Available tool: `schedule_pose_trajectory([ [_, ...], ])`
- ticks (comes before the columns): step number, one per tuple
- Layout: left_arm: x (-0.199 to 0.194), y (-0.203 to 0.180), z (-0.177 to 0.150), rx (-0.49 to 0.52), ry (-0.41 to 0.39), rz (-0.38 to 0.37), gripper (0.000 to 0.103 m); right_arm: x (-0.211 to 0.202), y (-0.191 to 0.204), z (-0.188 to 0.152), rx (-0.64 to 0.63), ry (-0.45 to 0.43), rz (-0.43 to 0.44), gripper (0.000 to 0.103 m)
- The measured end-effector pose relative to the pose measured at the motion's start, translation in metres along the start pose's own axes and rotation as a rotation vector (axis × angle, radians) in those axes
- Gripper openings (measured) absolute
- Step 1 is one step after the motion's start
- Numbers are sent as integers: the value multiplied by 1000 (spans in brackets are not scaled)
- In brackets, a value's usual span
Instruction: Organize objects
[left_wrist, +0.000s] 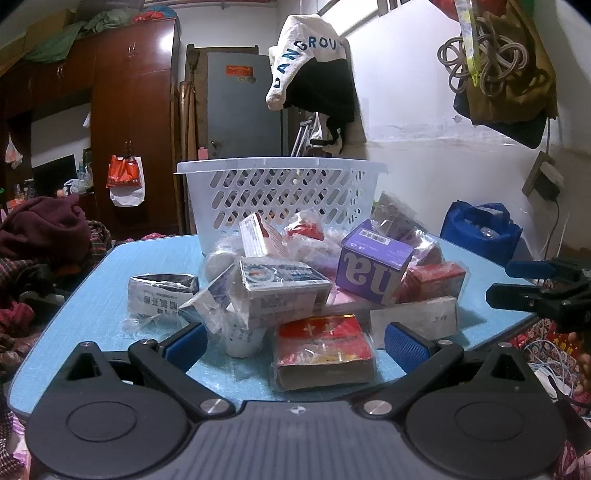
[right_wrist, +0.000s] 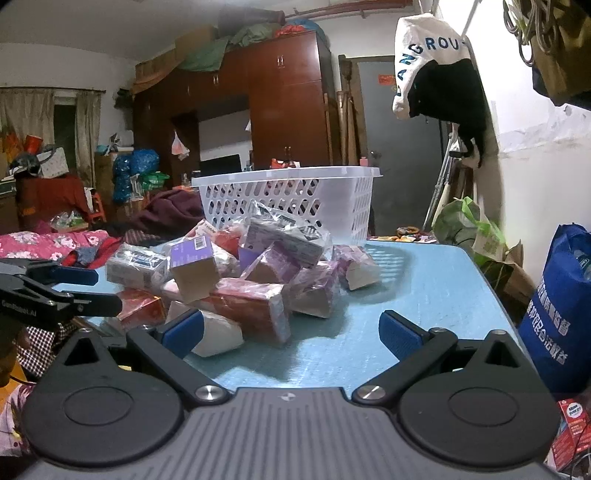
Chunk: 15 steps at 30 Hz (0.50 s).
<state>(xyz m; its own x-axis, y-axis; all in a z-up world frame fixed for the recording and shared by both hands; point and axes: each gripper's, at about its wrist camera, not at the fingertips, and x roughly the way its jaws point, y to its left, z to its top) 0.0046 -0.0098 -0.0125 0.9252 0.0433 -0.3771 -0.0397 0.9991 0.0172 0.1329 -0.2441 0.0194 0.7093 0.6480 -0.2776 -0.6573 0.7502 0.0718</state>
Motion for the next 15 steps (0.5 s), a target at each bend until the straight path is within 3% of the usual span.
schedule_pose_trajectory([
  [15, 5, -4, -3, 16, 20, -3, 103, 6, 16, -5, -56, 40, 44, 103],
])
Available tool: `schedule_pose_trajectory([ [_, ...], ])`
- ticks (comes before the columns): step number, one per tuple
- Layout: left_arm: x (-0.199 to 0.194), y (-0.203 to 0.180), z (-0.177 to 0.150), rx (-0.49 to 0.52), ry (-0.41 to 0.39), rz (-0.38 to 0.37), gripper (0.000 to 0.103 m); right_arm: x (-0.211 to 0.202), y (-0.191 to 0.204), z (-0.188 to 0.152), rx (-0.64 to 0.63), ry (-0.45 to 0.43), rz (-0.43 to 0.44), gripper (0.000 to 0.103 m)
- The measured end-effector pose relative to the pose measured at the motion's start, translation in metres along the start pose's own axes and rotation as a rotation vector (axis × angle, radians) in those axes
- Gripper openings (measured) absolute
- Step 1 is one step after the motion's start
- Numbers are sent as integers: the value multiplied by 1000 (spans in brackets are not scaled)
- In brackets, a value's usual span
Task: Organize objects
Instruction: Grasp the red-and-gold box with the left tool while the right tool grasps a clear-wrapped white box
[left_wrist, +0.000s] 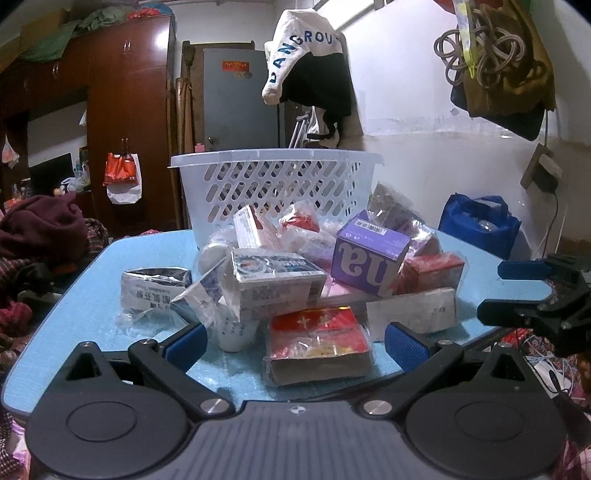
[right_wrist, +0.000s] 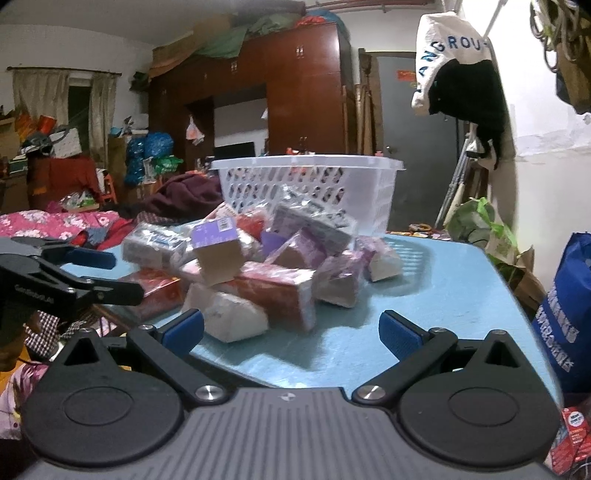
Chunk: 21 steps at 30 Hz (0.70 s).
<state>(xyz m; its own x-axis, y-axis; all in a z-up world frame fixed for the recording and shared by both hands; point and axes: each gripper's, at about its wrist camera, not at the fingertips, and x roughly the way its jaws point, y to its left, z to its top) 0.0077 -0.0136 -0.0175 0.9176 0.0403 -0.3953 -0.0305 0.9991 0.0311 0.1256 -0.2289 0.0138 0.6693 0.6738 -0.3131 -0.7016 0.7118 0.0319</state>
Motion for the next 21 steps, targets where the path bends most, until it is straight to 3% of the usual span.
schedule_pose_trajectory([
  [6, 16, -5, -8, 25, 43, -25, 99, 11, 11, -7, -23, 31, 53, 103],
  [9, 20, -5, -10, 18, 25, -12, 94, 15, 12, -9, -14, 35, 72, 103],
  [11, 18, -4, -10, 19, 10, -4, 71, 16, 14, -10, -9, 35, 85, 103],
  [12, 16, -2, -10, 15, 5, -15, 66, 17, 15, -10, -7, 34, 91, 103],
  [21, 5, 13, -16, 44, -15, -43, 66, 38, 44, -4, -10, 25, 89, 99],
])
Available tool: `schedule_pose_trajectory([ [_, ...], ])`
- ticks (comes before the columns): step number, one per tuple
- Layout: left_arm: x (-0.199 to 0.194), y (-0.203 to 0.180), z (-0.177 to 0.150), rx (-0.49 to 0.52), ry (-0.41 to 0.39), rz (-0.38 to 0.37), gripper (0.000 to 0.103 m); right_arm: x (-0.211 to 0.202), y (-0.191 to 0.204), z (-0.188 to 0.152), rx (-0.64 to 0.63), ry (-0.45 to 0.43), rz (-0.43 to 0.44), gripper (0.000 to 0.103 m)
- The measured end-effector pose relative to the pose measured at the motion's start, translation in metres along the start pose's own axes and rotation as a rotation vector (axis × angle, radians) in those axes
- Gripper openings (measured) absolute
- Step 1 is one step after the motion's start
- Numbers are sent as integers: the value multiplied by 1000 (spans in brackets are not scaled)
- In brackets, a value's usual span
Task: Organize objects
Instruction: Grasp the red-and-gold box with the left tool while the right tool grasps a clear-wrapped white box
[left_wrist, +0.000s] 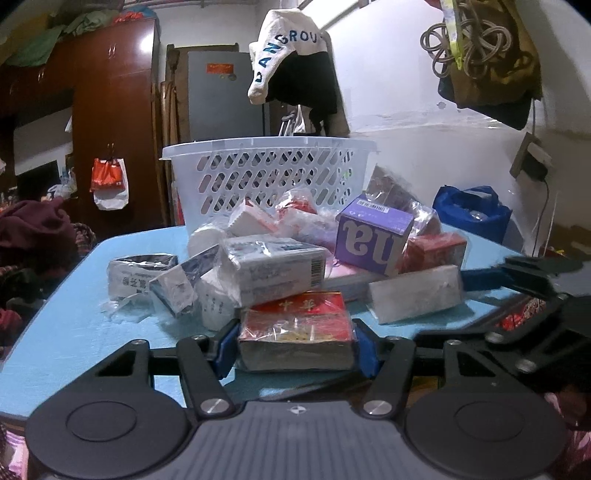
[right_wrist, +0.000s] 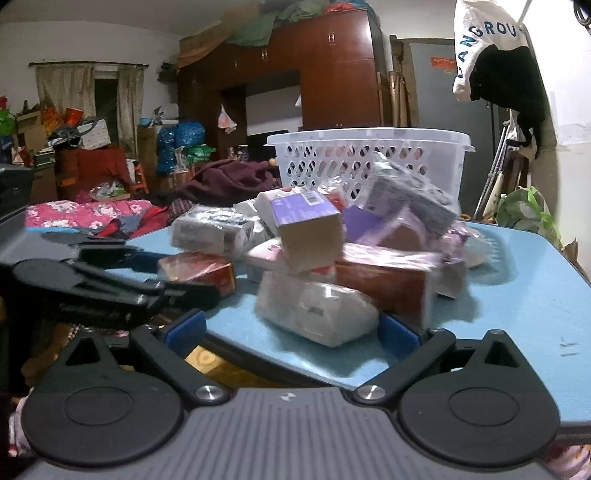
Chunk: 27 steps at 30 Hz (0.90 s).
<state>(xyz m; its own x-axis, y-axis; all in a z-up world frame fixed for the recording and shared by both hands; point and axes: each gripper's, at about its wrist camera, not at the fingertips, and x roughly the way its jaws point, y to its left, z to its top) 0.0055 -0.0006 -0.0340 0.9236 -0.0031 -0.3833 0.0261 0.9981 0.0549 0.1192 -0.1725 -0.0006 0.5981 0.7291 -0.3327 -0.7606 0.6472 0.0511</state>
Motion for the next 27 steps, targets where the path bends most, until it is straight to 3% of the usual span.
schedule_pose_trajectory([
  [6, -1, 6, -1, 12, -14, 20, 70, 13, 8, 1, -20, -13, -65, 95],
  [9, 0, 7, -2, 15, -20, 9, 68, 8, 3, 0, -10, -27, -73, 76],
  [16, -15, 5, -3, 28, -53, -11, 65, -13, -11, -2, 18, -30, -57, 76],
  [27, -31, 24, -2, 18, -46, 63, 65, -24, -11, 2, -6, -30, -44, 76],
])
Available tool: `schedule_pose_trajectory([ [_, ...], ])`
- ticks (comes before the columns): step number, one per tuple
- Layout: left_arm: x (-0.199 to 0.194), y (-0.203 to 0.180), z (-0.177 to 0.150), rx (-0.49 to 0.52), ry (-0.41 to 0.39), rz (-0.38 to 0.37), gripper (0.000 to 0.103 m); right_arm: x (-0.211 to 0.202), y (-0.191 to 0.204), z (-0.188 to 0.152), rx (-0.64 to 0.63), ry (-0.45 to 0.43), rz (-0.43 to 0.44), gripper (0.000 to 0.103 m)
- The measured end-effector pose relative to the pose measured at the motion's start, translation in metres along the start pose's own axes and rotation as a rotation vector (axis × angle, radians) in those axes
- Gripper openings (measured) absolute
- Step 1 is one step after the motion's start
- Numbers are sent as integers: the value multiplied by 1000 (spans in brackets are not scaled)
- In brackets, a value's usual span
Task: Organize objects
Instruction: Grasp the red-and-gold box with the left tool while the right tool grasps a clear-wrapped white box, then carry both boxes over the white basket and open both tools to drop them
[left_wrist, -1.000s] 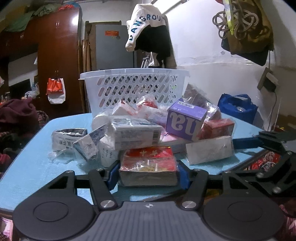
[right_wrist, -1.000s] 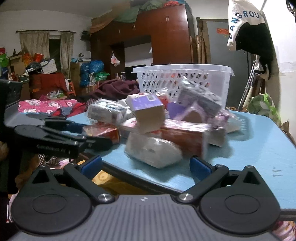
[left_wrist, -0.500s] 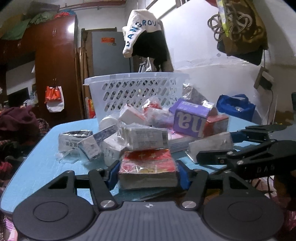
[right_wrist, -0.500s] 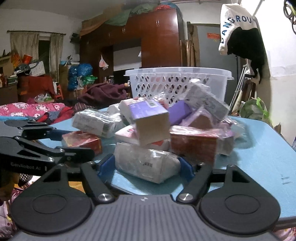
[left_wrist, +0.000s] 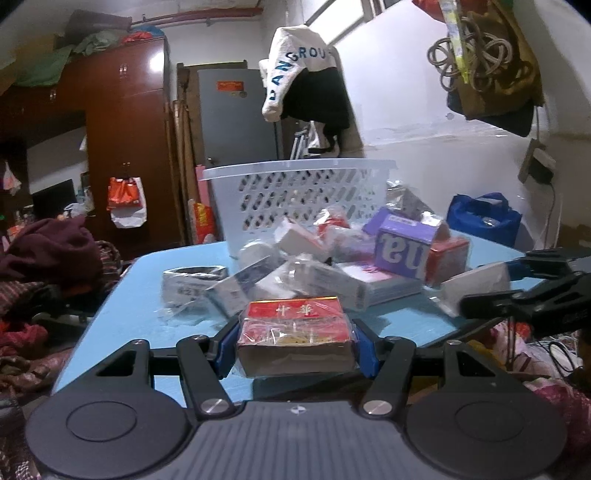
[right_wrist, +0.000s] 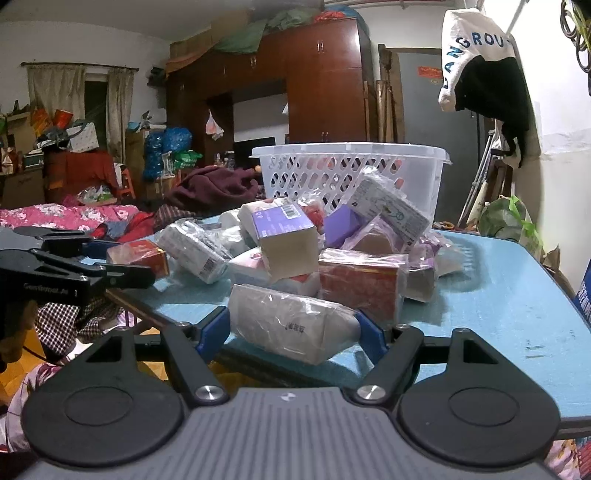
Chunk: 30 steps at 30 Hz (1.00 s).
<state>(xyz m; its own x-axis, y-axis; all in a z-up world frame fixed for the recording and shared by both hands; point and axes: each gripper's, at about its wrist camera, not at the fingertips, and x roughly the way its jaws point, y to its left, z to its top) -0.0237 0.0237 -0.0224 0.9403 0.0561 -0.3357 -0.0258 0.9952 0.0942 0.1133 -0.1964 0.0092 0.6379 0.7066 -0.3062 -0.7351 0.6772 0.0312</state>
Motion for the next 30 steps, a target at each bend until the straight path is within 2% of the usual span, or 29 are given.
schedule_pose_trajectory([
  [11, -6, 21, -8, -53, -10, 93, 66, -3, -4, -2, -8, 16, -2, 76],
  [16, -8, 29, 4, -94, -72, 60, 66, -15, -10, 7, 19, -23, 22, 76],
  [20, 2, 25, 43, -90, -144, 10, 66, -21, -13, 46, -13, -105, 10, 76],
  [23, 31, 26, 93, -99, -184, -39, 66, -3, -19, 92, -56, -161, -17, 76],
  [24, 48, 28, 115, -107, -179, -64, 66, 10, -22, 111, -76, -174, -49, 76],
  [26, 84, 32, 153, -111, -159, -87, 66, 43, -35, 146, -98, -175, -62, 76],
  [28, 121, 35, 182, -108, -115, -71, 66, 84, -53, 175, -99, -155, -71, 76],
  [30, 159, 41, 203, -122, -48, -51, 66, 118, -65, 189, -112, -98, -111, 75],
])
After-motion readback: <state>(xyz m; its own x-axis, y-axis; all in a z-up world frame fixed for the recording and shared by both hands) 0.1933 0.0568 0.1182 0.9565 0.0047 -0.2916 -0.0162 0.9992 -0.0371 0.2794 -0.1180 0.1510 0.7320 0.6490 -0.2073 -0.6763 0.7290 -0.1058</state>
